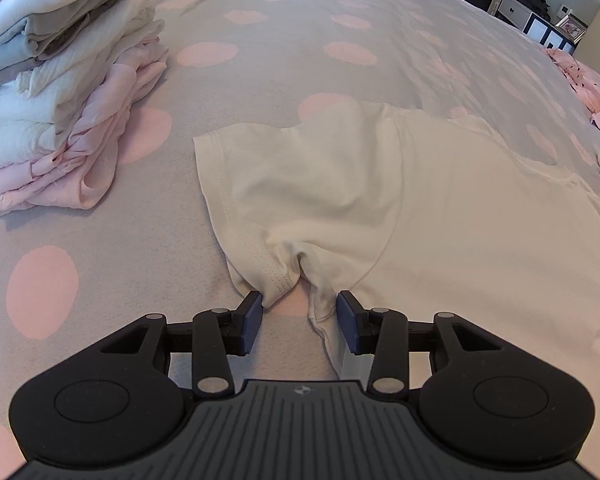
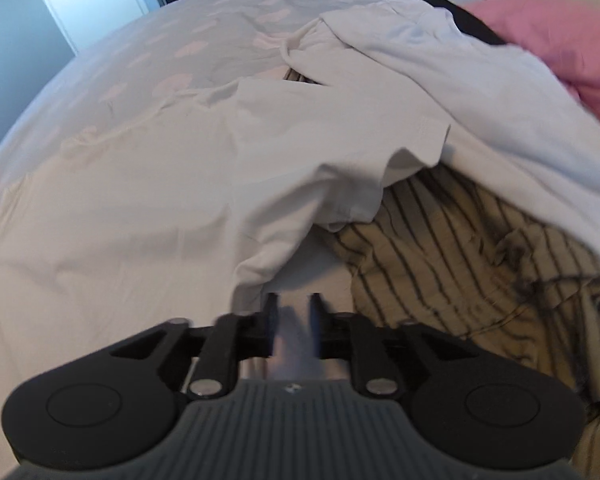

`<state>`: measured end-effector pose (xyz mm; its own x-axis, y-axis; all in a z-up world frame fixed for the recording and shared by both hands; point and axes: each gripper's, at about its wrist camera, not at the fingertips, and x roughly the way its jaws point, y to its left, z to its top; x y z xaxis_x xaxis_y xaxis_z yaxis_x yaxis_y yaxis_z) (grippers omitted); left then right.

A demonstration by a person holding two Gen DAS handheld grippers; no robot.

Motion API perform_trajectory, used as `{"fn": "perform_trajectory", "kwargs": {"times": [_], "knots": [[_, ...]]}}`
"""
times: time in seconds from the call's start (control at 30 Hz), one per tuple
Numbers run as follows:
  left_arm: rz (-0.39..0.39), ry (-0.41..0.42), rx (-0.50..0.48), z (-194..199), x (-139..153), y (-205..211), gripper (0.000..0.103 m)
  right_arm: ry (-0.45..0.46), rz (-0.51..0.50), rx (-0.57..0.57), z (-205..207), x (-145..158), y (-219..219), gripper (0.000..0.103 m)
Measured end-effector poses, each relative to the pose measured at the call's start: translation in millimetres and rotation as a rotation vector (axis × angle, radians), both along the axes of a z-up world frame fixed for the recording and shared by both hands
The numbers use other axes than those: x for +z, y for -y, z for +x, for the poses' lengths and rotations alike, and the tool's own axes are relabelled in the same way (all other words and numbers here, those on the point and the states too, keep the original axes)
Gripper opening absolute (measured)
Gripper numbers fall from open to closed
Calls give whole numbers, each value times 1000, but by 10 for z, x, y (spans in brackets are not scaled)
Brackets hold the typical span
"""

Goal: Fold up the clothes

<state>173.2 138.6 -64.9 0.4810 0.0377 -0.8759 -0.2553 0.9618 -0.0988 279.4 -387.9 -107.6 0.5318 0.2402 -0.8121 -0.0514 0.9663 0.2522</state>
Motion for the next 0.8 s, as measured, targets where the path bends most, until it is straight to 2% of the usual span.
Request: {"fn": "perform_trajectory", "kwargs": {"times": [0.17, 0.3, 0.47, 0.53, 0.6, 0.63, 0.8], "knots": [[24, -3, -9, 4, -13, 40, 42, 32, 27, -38, -8, -13, -37, 27], [25, -4, -6, 10, -15, 37, 42, 33, 132, -52, 46, 8, -24, 27], [26, -3, 3, -14, -32, 69, 44, 16, 146, -58, 134, -26, -64, 27], [27, -3, 4, -3, -31, 71, 45, 12, 130, -55, 159, -48, -102, 26], [28, -3, 3, 10, -34, 73, 46, 12, 107, -44, 178, -59, -148, 12], [28, -3, 3, 14, -35, 74, 46, 15, 89, -35, 183, -51, -174, 10], [15, 0, 1, 12, -35, 49, 46, 18, -62, -32, 187, 57, -218, 6]]}}
